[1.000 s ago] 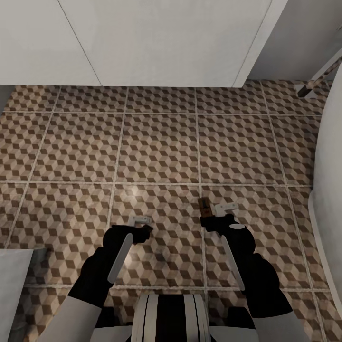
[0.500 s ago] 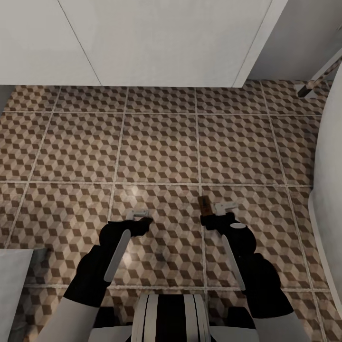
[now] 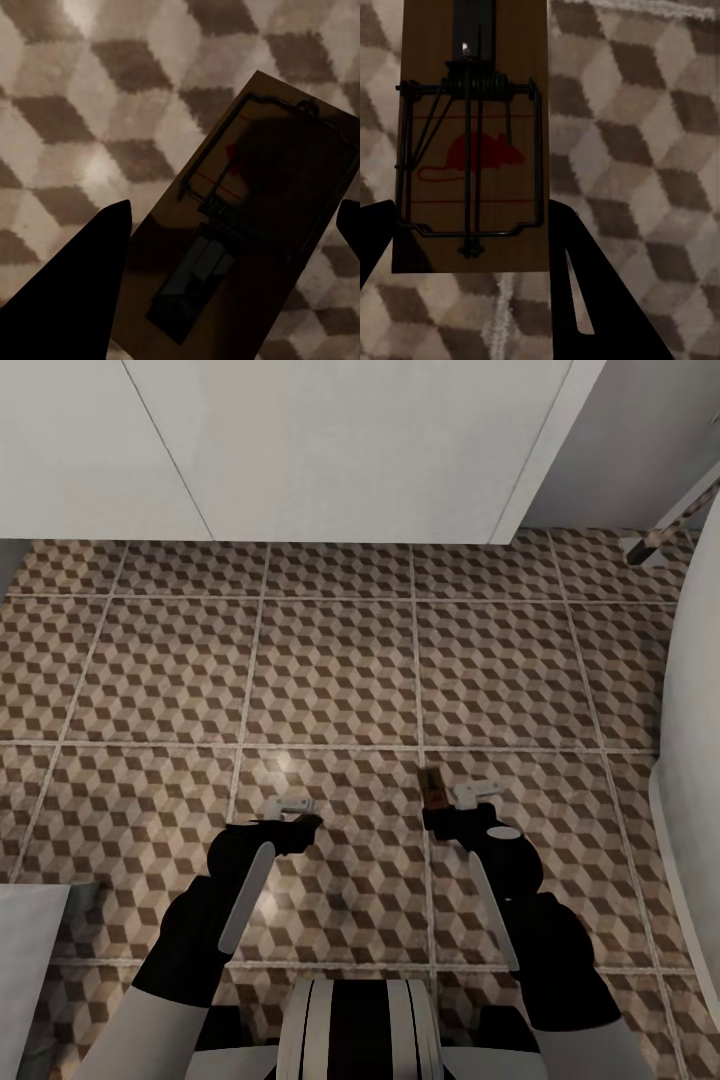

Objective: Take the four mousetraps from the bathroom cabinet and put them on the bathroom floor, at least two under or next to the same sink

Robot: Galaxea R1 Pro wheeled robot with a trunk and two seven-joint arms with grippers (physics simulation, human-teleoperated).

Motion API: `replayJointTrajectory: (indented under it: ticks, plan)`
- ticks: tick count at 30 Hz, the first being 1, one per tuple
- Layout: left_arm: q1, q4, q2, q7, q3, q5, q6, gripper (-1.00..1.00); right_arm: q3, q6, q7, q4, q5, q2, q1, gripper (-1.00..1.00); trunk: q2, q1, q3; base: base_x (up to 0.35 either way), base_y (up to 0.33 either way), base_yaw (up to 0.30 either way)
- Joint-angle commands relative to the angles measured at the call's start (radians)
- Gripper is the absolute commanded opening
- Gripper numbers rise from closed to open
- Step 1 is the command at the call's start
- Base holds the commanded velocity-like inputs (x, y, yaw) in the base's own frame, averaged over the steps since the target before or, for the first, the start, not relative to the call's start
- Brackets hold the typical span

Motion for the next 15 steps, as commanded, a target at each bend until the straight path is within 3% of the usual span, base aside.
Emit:
replayJointTrajectory:
  ticks: [1, 15]
  plan:
    - [0.000, -0.001, 0.000, 0.010, -0.001, 0.010, 0.003, -1.00, 0.001, 0.006, 0.000, -0.003, 0.004, 0.000, 0.000, -1.00, 0.000, 0.000, 0.000, 0.000, 0.000, 0.000]
    - [0.000, -0.003, -0.002, 0.010, -0.001, 0.010, 0.003, -1.00, 0.002, 0.007, 0.000, -0.008, 0.004, -0.001, 0.000, -1.00, 0.000, 0.000, 0.000, 0.000, 0.000, 0.000]
